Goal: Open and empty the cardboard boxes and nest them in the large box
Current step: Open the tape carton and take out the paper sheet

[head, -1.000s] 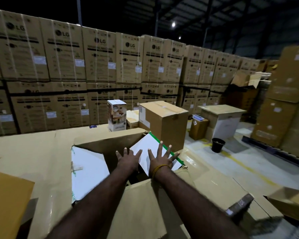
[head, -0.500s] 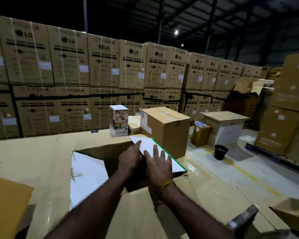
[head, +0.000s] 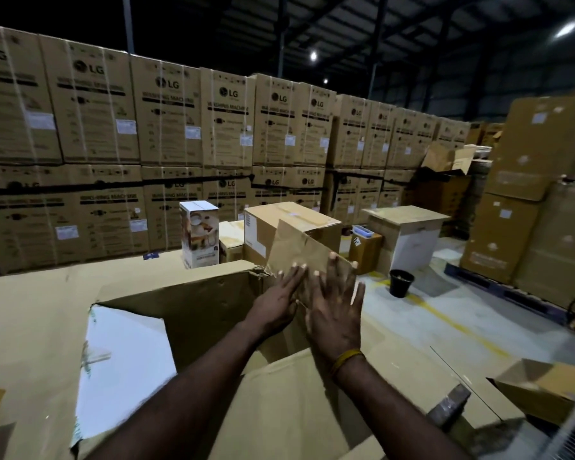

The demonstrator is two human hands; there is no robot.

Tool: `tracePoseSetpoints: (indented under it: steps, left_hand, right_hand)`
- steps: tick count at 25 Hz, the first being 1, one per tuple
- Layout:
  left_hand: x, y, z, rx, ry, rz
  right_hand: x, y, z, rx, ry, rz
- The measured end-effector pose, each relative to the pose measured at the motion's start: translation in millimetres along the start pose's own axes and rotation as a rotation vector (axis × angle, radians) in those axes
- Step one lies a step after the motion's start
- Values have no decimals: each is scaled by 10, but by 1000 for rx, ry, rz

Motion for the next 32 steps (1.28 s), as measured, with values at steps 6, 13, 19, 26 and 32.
tracePoseSetpoints:
  steps: [6,13,19,26,32]
  left_hand:
    - [50,71,278,228,165,-46]
    - [148,-294,164,240,318,-284]
    - [833,-1158,-49,524,516,-430]
    - [984,-2162,-392,511,643,-482]
    - [766,-2151,-1126,161,439,-622]
  right_hand:
    - [-240,53,494,591,269,284]
    - [183,-116,243,424,261,89]
    - [1019,-588,-45,461,270,-162]
    - [1630,-1250,-291,335,322,-241]
    - [1853,-1613,-278,326,413,-327]
Point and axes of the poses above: each hand's wrist, its own y-axis towards the middle knuckle, its own z-axis out of the palm, x = y × z, the point moved 6 cm from there along y, towards the middle knuckle, and after that the axes turned 13 degrees about x, right-handed, at the moved point
